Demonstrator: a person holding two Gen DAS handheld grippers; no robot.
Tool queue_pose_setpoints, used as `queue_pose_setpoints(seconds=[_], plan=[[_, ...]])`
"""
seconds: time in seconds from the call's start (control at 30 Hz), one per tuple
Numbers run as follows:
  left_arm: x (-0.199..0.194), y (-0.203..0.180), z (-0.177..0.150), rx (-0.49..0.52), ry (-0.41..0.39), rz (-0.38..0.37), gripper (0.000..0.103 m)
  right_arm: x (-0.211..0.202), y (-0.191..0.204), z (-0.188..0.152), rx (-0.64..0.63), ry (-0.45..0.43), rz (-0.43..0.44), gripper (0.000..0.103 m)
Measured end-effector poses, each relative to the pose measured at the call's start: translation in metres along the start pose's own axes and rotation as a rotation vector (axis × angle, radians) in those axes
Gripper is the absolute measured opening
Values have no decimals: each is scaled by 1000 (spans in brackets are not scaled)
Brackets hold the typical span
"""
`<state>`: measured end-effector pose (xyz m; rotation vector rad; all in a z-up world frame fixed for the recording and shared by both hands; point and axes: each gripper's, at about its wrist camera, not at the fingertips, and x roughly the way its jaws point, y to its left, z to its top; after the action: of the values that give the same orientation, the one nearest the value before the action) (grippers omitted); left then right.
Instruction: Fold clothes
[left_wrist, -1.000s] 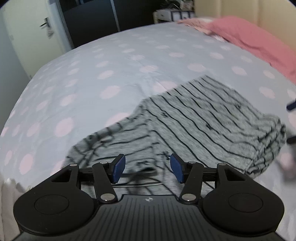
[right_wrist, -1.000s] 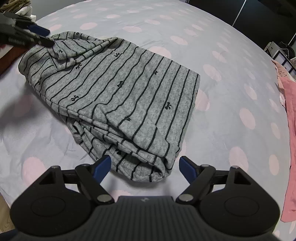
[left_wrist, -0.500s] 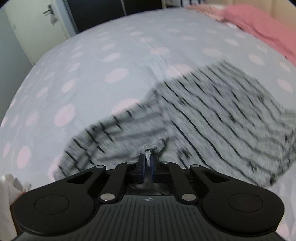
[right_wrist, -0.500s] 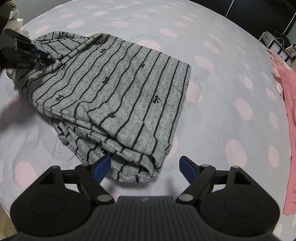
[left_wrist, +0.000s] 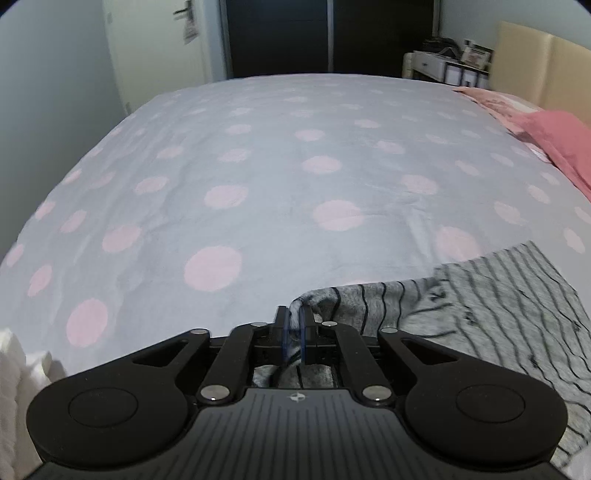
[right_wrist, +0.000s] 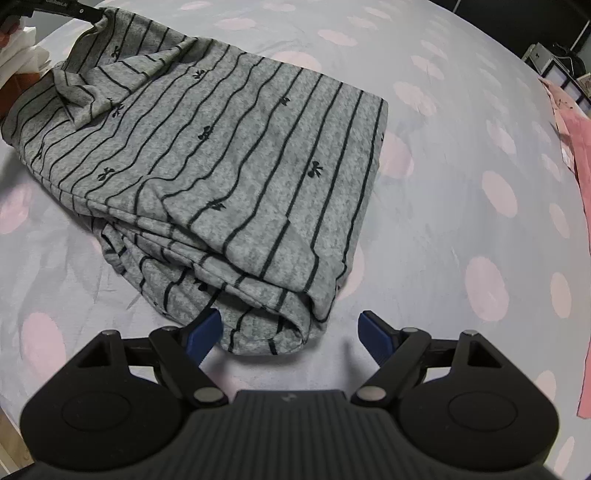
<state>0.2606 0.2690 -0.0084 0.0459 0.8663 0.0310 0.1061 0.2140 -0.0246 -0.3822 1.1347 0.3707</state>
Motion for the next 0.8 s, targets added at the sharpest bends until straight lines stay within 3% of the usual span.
queue_pose_setpoints(seconds=[0.13, 0.37, 0.47, 0.5, 0.57, 0.63, 0.8], plan=[[1, 4, 1, -8, -7, 21, 28, 1, 1, 1, 1, 2, -2, 83], [-24, -27, -9, 176, 3, -100, 28, 0, 5, 1, -23, -1, -1, 83], [-30, -50, -21, 273, 36, -197, 29, -3, 5, 1, -27, -10, -9, 83], [-32, -58, -26, 304, 49, -234, 31, -4, 5, 1, -27, -13, -13, 83], [-34, -75, -36, 361, 77, -299, 44, -6, 4, 1, -27, -20, -18, 84], [-33, -91, -46, 425, 99, -312, 44, -8, 4, 0, -24, -25, -21, 84], [-18, -110, -69, 482, 152, -246, 44, -8, 6, 0, -29, -22, -24, 84]])
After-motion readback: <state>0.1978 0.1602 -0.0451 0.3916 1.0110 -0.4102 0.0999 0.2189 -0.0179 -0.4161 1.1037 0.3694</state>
